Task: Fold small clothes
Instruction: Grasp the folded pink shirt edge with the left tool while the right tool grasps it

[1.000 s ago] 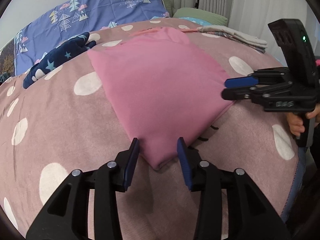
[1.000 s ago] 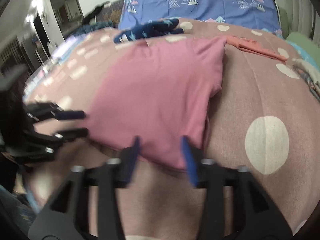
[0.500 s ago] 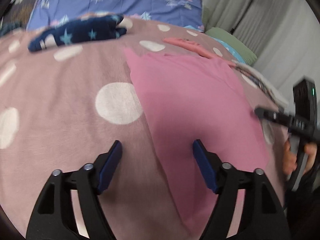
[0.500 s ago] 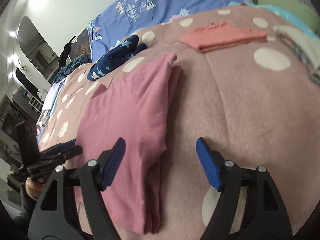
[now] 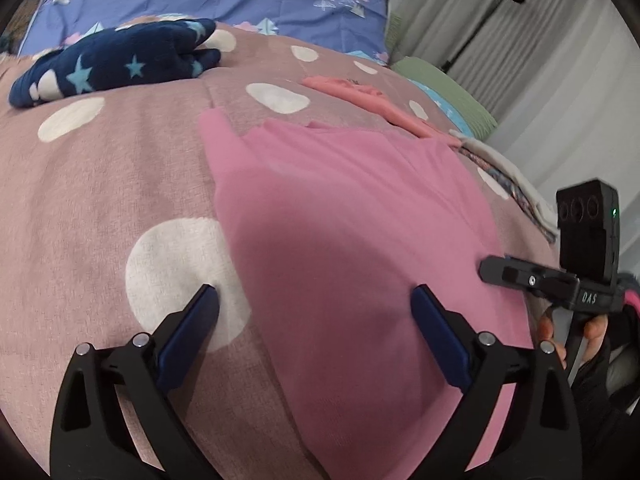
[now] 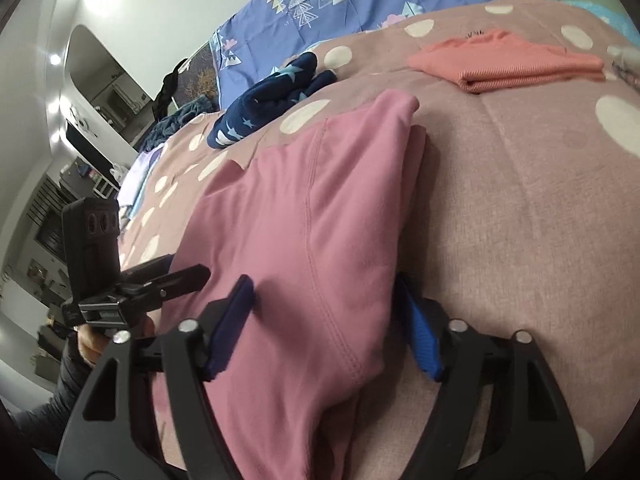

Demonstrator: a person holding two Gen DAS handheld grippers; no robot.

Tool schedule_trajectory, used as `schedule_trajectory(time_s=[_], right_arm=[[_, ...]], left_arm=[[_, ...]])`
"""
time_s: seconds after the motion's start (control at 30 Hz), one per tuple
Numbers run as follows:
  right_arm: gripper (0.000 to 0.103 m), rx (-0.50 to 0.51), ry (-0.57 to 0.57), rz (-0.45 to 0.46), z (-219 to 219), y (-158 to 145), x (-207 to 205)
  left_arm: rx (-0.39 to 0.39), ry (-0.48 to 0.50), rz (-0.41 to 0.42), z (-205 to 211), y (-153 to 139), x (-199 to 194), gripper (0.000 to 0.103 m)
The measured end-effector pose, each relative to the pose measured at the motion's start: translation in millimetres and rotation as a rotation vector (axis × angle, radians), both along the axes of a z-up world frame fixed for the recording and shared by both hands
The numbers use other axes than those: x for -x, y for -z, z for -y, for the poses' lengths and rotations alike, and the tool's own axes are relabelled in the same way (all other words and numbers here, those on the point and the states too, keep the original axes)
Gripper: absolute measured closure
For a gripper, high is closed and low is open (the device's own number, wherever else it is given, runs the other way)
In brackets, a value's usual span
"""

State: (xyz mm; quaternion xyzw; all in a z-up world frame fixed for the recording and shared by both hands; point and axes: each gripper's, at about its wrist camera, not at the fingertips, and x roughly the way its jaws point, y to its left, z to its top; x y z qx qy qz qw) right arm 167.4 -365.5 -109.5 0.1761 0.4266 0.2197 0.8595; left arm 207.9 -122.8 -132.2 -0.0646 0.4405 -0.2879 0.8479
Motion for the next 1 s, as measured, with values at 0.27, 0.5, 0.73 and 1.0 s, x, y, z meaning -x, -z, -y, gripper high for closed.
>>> schedule_trajectory(time_s=[0.27,0.5,0.73,1.0], right_arm=[[0.049,-0.051,-0.018,-0.025,5,6,13],[0.051,-0.086,-0.056,-0.056,3,9,-10],[0.050,-0.048,-0.084,-0.045,-10,10,-30],[0.052,0.003,-0.083,-0.011,-16,9,-27]], left_arm=[[0.069,0.062,-0.038,-5,3,12,0.036],[0.081,0.076,-0.046,6,4,-5,0.036],[0.055,0.085,-0.022,15,4,-16,0.039],[0.005,0.089,0.010,24,3,-18,0.041]])
